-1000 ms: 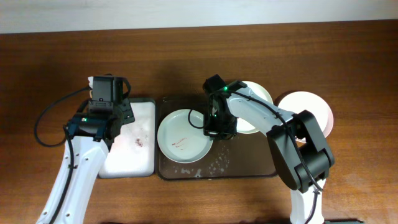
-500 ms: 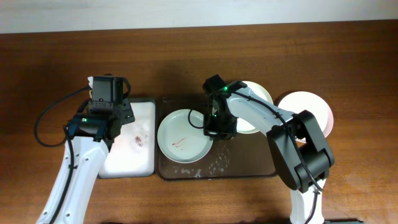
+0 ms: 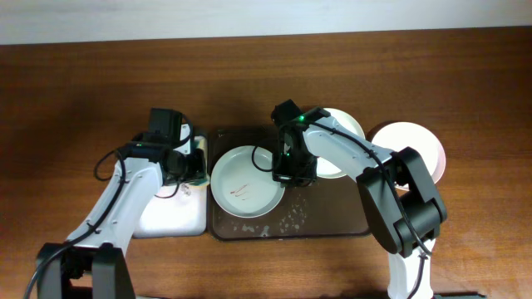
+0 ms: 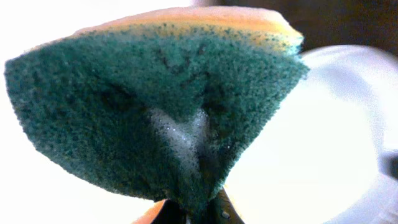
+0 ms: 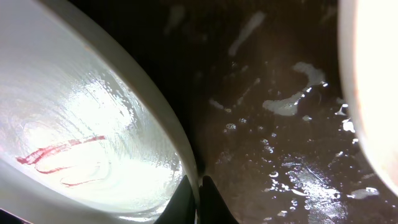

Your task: Clean dirty plates on tray and stack at the side

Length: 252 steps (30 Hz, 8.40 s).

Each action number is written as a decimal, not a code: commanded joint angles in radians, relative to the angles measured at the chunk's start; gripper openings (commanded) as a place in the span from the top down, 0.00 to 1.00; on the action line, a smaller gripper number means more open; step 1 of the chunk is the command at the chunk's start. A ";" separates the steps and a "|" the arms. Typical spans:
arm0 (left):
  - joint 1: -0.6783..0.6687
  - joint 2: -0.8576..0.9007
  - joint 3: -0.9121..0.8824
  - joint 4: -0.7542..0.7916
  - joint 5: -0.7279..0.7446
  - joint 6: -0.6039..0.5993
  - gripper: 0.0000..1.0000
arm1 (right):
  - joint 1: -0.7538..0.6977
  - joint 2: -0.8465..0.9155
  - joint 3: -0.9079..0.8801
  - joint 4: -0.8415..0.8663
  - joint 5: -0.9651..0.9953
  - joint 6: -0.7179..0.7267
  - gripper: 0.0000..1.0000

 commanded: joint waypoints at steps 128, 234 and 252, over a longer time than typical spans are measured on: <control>-0.274 -0.126 -0.099 0.137 -0.068 -0.164 0.99 | -0.040 -0.017 -0.012 0.029 0.093 -0.153 0.96; 0.021 -0.126 -0.101 -0.029 -0.186 -0.089 1.00 | -0.275 -0.366 -0.489 0.354 0.145 -0.035 0.61; 0.021 -0.126 -0.101 -0.030 -0.186 -0.089 1.00 | -0.271 -0.418 -0.222 0.268 0.254 -0.503 0.63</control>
